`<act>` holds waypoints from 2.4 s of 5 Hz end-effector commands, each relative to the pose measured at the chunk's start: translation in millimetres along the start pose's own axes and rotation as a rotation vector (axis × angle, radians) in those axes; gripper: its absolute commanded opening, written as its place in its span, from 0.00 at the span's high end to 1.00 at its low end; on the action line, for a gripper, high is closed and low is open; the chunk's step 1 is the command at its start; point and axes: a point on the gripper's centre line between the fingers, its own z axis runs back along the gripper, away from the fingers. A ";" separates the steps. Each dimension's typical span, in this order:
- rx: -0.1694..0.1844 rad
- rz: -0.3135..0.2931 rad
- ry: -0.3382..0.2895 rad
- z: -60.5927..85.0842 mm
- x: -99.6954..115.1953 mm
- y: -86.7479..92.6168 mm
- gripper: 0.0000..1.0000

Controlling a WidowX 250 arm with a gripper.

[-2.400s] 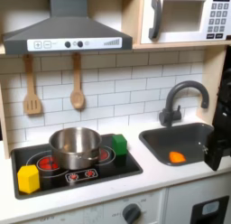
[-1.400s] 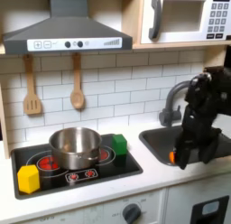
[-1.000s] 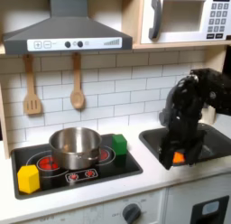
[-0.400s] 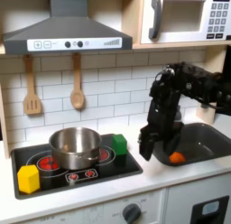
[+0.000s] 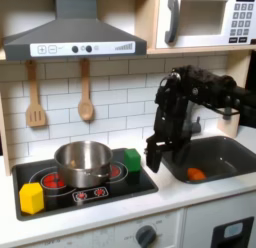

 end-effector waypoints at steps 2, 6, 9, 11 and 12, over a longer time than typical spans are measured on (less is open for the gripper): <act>0.001 0.034 -0.006 -7.2 33.7 2.0 0.00; 0.005 0.020 -0.014 -22.1 80.3 0.2 0.00; -0.006 -0.038 -0.012 -31.2 106.4 -12.3 0.00; -0.007 -0.063 0.004 -41.5 118.5 -22.4 0.00; -0.014 -0.078 0.019 -48.4 122.1 -25.4 0.00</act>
